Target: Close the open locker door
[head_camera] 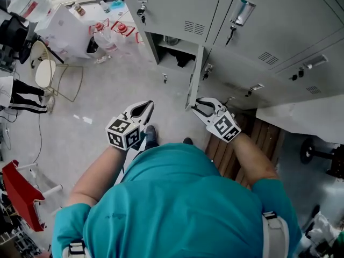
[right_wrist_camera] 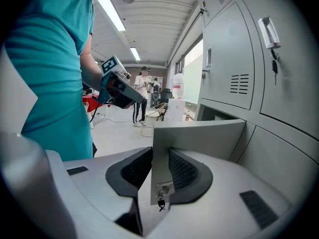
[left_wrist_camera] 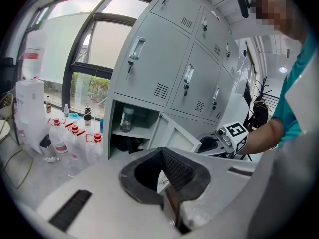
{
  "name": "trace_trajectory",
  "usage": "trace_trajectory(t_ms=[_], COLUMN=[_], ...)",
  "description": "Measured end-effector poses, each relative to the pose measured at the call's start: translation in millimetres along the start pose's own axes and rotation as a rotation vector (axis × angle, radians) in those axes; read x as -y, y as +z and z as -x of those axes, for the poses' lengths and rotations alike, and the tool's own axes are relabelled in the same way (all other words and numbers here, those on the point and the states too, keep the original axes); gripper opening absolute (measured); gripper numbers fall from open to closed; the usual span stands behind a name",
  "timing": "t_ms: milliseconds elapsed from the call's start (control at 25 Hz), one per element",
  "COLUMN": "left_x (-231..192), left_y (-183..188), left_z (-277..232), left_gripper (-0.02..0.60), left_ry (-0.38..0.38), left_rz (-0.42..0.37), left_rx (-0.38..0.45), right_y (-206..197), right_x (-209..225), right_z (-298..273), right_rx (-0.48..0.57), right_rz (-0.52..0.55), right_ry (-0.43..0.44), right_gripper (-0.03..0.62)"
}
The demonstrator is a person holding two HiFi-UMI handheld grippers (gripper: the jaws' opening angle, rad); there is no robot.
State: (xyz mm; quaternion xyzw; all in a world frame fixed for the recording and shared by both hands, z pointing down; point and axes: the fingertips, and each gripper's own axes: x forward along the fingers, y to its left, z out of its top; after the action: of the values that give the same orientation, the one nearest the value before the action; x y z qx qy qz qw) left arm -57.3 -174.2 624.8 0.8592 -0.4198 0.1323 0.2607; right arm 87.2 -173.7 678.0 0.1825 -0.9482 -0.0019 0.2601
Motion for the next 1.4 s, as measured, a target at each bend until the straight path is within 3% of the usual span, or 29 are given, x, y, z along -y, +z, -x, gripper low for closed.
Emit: trace_trajectory(t_ms=[720,880,1400], left_x=[-104,-122,-181], left_y=[18,21,27], left_z=[43,46,62], left_gripper=[0.003,0.003,0.003], left_ry=[-0.060,-0.085,-0.117], left_rz=[-0.029,-0.039,-0.026], left_rx=[-0.013,-0.020,-0.024], right_y=[58,68,97], right_x=[1,8,34], right_z=[-97,-117,-176], right_rx=[-0.071,-0.078,-0.116], right_rz=[-0.053,-0.064,-0.080], right_ry=[-0.199,-0.252,-0.333], right_gripper=[0.097,0.039,0.037])
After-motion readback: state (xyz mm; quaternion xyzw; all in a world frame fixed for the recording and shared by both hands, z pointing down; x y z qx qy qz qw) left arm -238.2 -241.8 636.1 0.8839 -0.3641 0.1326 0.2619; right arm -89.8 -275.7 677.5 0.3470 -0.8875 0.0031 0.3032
